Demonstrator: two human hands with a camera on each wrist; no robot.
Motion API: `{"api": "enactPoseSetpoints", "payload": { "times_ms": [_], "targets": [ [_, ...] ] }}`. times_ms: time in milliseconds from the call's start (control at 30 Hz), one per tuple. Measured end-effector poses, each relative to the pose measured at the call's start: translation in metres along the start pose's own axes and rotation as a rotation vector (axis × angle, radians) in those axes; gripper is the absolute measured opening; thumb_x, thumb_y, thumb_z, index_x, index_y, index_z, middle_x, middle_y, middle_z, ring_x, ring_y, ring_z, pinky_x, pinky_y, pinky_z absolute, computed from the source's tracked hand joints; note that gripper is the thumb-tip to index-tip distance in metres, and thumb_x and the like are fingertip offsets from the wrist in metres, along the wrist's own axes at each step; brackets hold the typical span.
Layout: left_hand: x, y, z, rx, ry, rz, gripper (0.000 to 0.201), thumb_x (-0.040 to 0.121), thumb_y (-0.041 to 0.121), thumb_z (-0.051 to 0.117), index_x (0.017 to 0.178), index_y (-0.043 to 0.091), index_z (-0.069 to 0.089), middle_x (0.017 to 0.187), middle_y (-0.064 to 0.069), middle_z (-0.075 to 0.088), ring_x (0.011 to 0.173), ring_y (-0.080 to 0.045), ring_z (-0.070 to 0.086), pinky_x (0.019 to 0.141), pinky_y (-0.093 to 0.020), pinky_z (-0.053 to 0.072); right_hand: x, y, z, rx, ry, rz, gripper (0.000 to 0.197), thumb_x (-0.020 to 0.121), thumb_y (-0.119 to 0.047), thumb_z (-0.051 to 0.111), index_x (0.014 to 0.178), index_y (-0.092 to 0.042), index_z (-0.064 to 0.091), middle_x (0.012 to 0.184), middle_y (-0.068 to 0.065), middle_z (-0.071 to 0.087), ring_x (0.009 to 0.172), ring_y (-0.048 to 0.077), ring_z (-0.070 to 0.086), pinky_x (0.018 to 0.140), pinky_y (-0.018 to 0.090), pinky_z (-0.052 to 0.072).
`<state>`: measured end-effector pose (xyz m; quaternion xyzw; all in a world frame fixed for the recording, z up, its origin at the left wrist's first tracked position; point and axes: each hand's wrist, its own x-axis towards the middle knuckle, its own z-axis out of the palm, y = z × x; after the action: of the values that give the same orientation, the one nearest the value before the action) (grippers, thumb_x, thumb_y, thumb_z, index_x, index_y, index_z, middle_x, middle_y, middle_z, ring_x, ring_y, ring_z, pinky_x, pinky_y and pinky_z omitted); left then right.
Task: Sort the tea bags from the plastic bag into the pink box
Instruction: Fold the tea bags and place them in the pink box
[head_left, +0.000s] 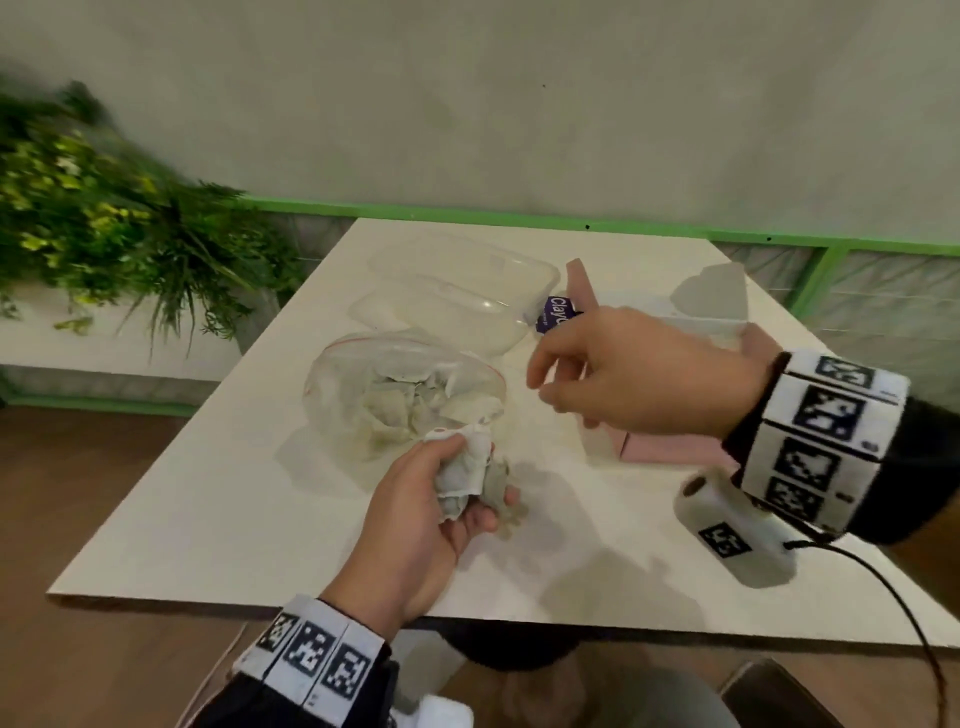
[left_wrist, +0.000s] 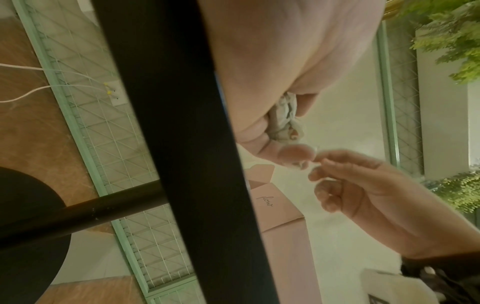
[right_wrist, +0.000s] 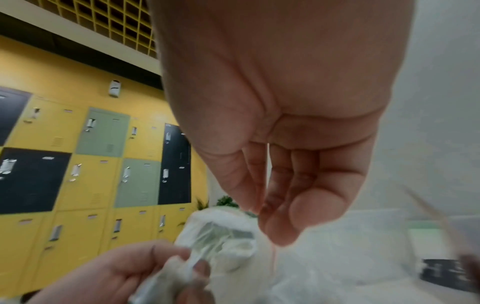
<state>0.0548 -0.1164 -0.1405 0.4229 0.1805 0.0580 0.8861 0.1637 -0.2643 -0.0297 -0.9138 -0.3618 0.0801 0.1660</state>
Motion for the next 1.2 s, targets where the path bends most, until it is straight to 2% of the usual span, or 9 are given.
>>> {"api": "enactPoseSetpoints", "payload": {
  "times_ms": [67, 167, 233, 400, 500, 700, 967, 1100, 1200],
  "targets": [
    [-0.001, 0.001, -0.001, -0.028, 0.036, 0.011, 0.024, 0.104, 0.018, 0.045, 0.108, 0.001, 0.062, 0.07, -0.013, 0.065, 0.056, -0.024, 0.064, 0.043, -0.026, 0.041, 0.015, -0.011, 0.022, -0.178, 0.004, -0.059, 0.029, 0.09, -0.024, 0.061, 0.117, -0.037, 0.063, 0.074, -0.014, 0.062, 0.08, 0.01, 0.063, 0.088, 0.039, 0.053],
    [-0.004, 0.004, -0.003, -0.075, 0.063, 0.012, 0.024, 0.104, 0.018, 0.045, 0.106, 0.002, 0.063, 0.071, -0.011, 0.066, 0.057, -0.022, 0.065, 0.043, -0.025, 0.043, 0.026, -0.022, 0.04, -0.431, 0.016, -0.091, 0.045, 0.091, -0.029, 0.057, 0.131, -0.046, 0.046, 0.084, -0.009, 0.06, 0.094, 0.022, 0.065, 0.091, 0.057, 0.048],
    [-0.007, 0.005, -0.003, -0.084, 0.068, -0.001, 0.023, 0.105, 0.018, 0.046, 0.104, 0.003, 0.064, 0.071, -0.011, 0.068, 0.058, -0.022, 0.067, 0.044, -0.024, 0.046, 0.027, -0.027, 0.042, -0.465, 0.016, -0.098, 0.038, 0.095, -0.032, 0.058, 0.132, -0.041, 0.052, 0.099, -0.004, 0.065, 0.103, 0.022, 0.064, 0.097, 0.053, 0.045],
    [-0.008, 0.008, -0.004, -0.074, 0.051, -0.001, 0.023, 0.105, 0.018, 0.049, 0.106, 0.002, 0.064, 0.075, -0.014, 0.069, 0.065, -0.025, 0.071, 0.047, -0.025, 0.053, 0.031, -0.014, 0.046, -0.364, 0.175, -0.07, 0.023, 0.093, -0.051, 0.049, 0.095, -0.04, 0.07, 0.066, -0.02, 0.057, 0.079, 0.001, 0.059, 0.109, 0.058, 0.028],
    [-0.007, 0.007, -0.004, -0.061, 0.041, 0.007, 0.023, 0.104, 0.018, 0.05, 0.108, 0.001, 0.064, 0.075, -0.014, 0.07, 0.066, -0.025, 0.072, 0.049, -0.024, 0.055, 0.019, -0.014, 0.025, -0.067, 0.124, -0.086, 0.016, 0.094, -0.036, 0.061, 0.092, -0.03, 0.076, 0.06, -0.018, 0.058, 0.072, 0.002, 0.058, 0.11, 0.048, 0.036],
    [-0.003, 0.002, -0.007, -0.007, -0.003, 0.055, 0.021, 0.105, 0.018, 0.048, 0.106, 0.004, 0.064, 0.08, -0.013, 0.068, 0.07, -0.023, 0.072, 0.051, -0.024, 0.054, -0.004, 0.013, -0.061, 0.006, 0.138, 0.108, 0.009, 0.091, -0.029, 0.069, 0.085, -0.026, 0.075, 0.052, -0.015, 0.058, 0.048, 0.006, 0.049, 0.051, 0.025, 0.044],
    [0.0, -0.003, -0.007, 0.031, -0.03, 0.066, 0.019, 0.104, 0.02, 0.051, 0.104, 0.008, 0.065, 0.081, -0.01, 0.068, 0.07, -0.023, 0.072, 0.053, -0.025, 0.055, -0.009, 0.112, -0.081, -0.272, -0.082, 0.418, 0.007, 0.088, -0.028, 0.07, 0.088, -0.024, 0.076, 0.06, -0.004, 0.064, 0.045, 0.012, 0.052, 0.045, 0.02, 0.044],
    [0.002, -0.004, -0.006, 0.02, -0.03, 0.065, 0.019, 0.103, 0.019, 0.051, 0.105, 0.007, 0.065, 0.082, -0.011, 0.066, 0.066, -0.022, 0.072, 0.051, -0.025, 0.056, -0.005, 0.139, -0.064, -0.321, -0.191, 0.492, 0.007, 0.088, -0.023, 0.072, 0.09, -0.019, 0.077, 0.041, -0.012, 0.057, 0.032, 0.002, 0.046, 0.036, 0.013, 0.038],
    [0.001, -0.005, -0.006, -0.001, -0.034, 0.056, 0.027, 0.104, 0.023, 0.049, 0.111, 0.004, 0.065, 0.084, -0.015, 0.068, 0.066, -0.024, 0.073, 0.051, -0.026, 0.058, 0.006, 0.15, -0.054, -0.418, -0.247, 0.533, 0.015, 0.088, -0.022, 0.071, 0.092, -0.008, 0.076, 0.046, -0.008, 0.055, 0.046, 0.011, 0.051, 0.052, 0.017, 0.045]
  ]
}}
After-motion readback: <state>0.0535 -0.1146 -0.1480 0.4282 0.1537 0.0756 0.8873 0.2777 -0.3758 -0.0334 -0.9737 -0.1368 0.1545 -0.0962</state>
